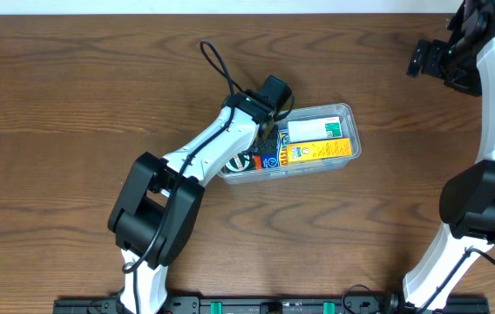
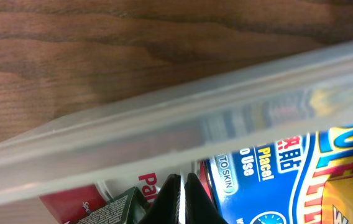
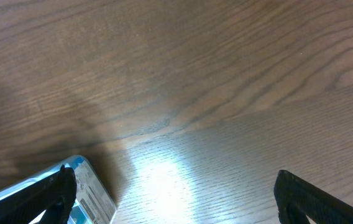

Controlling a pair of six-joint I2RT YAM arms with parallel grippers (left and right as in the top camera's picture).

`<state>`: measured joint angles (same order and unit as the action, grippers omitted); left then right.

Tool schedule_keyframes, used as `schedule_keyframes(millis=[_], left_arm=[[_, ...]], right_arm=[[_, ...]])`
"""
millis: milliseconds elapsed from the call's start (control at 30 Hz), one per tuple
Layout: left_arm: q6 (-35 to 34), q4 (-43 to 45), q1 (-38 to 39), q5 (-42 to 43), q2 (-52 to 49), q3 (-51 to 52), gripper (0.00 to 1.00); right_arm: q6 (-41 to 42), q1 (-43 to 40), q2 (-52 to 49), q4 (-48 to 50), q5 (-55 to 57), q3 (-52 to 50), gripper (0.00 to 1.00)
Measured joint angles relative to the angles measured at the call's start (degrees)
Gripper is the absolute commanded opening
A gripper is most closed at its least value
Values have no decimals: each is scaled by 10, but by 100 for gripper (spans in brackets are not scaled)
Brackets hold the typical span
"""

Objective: Pack container

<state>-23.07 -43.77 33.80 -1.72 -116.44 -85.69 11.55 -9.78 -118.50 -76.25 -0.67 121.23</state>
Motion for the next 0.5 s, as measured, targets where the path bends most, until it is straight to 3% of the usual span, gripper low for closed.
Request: schedule_keyframes(millis=[500], left_arm=[[69, 26, 0, -35, 0, 0, 6]], right_arm=[[0, 0, 0, 0, 0, 0, 99]])
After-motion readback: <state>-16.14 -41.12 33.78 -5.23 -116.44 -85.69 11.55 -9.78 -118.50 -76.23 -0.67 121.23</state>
